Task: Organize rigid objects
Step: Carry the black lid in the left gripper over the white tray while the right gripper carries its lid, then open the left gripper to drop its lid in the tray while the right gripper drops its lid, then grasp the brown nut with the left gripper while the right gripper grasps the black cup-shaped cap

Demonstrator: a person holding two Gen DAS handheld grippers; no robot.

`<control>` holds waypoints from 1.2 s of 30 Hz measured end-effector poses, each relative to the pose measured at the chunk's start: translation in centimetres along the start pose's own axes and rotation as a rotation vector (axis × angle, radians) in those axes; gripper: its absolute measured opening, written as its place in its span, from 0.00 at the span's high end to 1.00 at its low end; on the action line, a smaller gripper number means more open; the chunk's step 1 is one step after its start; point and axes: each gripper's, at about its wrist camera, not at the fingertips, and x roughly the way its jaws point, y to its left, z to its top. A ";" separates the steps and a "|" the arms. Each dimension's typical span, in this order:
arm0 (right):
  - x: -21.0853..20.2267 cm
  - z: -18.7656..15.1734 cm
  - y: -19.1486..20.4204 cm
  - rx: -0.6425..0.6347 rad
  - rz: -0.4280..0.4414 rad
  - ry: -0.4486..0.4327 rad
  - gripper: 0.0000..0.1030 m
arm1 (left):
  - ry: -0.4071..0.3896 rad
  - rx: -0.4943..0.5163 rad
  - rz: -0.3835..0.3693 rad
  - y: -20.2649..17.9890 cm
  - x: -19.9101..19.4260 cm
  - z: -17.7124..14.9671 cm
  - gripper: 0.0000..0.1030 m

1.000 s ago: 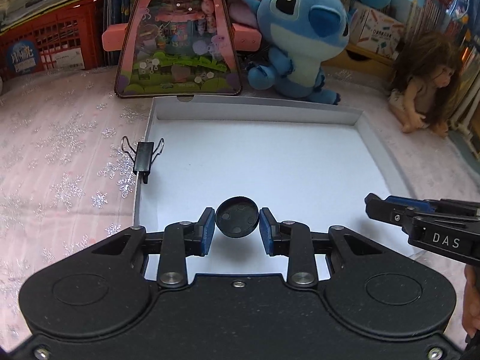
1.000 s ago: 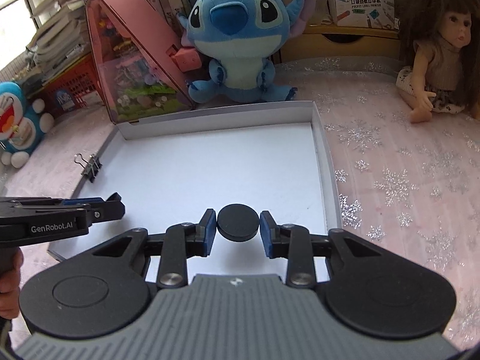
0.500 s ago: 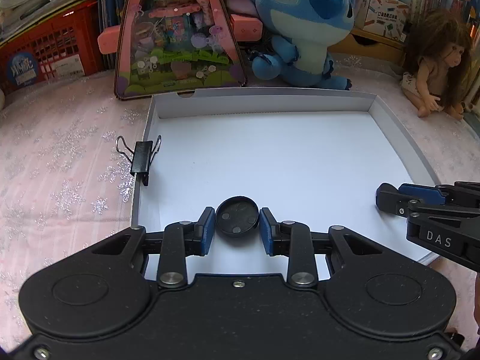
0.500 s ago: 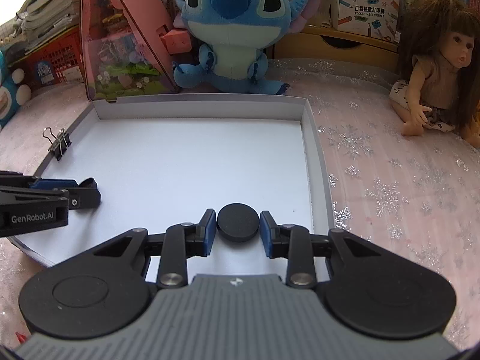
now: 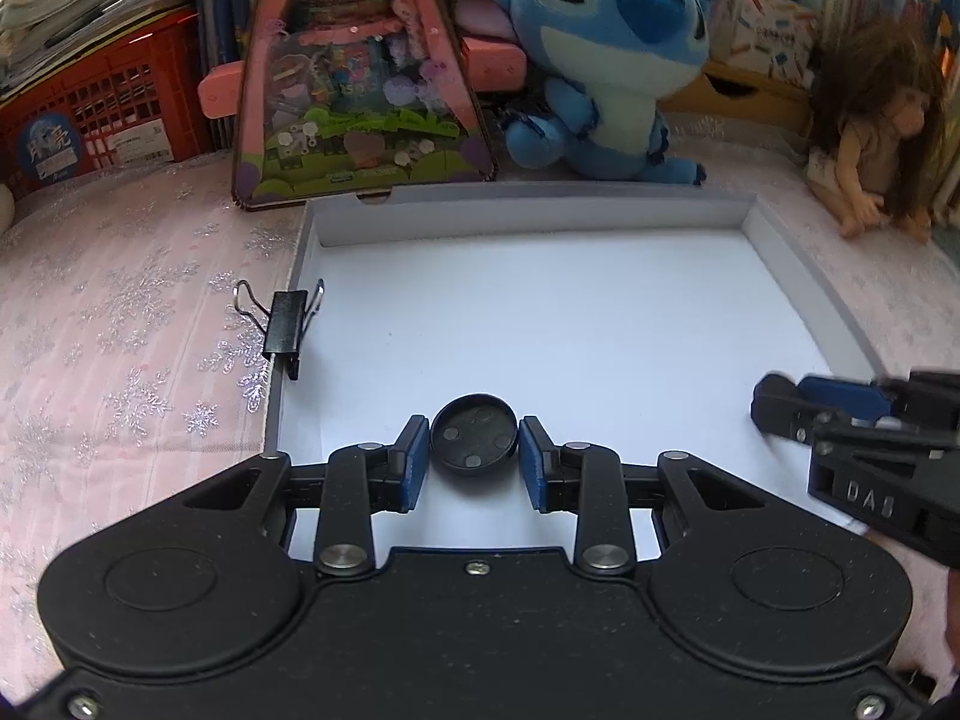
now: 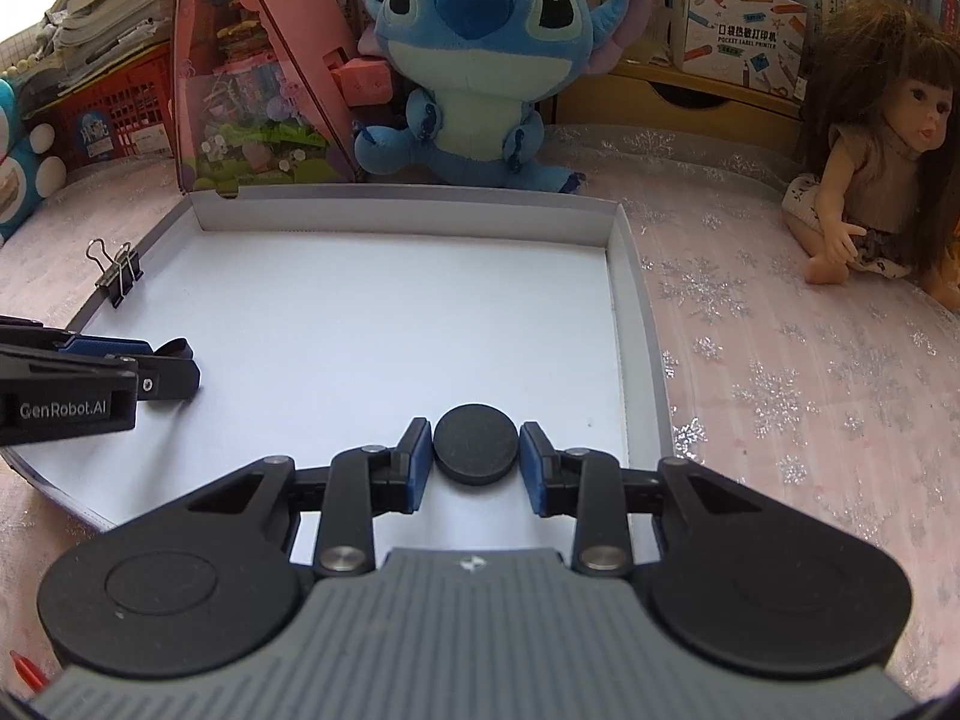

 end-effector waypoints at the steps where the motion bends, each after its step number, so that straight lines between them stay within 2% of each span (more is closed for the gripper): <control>1: -0.2 0.0 -0.1 0.009 0.008 -0.016 0.59 | -0.005 -0.010 -0.003 0.2 -0.1 0.1 0.63; 2: -0.5 0.0 -0.2 0.015 0.014 -0.029 0.49 | -0.007 -0.012 -0.005 0.2 -0.3 0.1 0.54; 6: -1.6 0.1 -0.2 0.010 0.021 -0.075 0.45 | -0.032 0.011 0.001 0.2 -1.1 0.0 0.45; 10: -3.0 -0.2 -0.1 -0.008 0.027 -0.120 0.36 | -0.064 0.017 0.009 -0.1 -2.2 -0.4 0.31; 16: -5.3 -1.6 0.0 -0.065 0.006 -0.180 0.27 | -0.123 0.057 -0.003 -0.7 -4.8 -2.0 0.24; 22: -8.0 -3.9 -0.1 -0.084 0.025 -0.245 0.19 | -0.175 0.083 -0.027 -1.1 -7.7 -4.8 0.20; 30: -10.6 -8.0 0.6 -0.083 0.057 -0.312 0.17 | -0.223 0.108 -0.068 -1.7 -10.7 -9.5 0.17; 36: -11.9 -10.8 0.9 -0.061 0.090 -0.330 0.16 | -0.238 0.133 -0.073 -1.8 -12.1 -13.0 0.16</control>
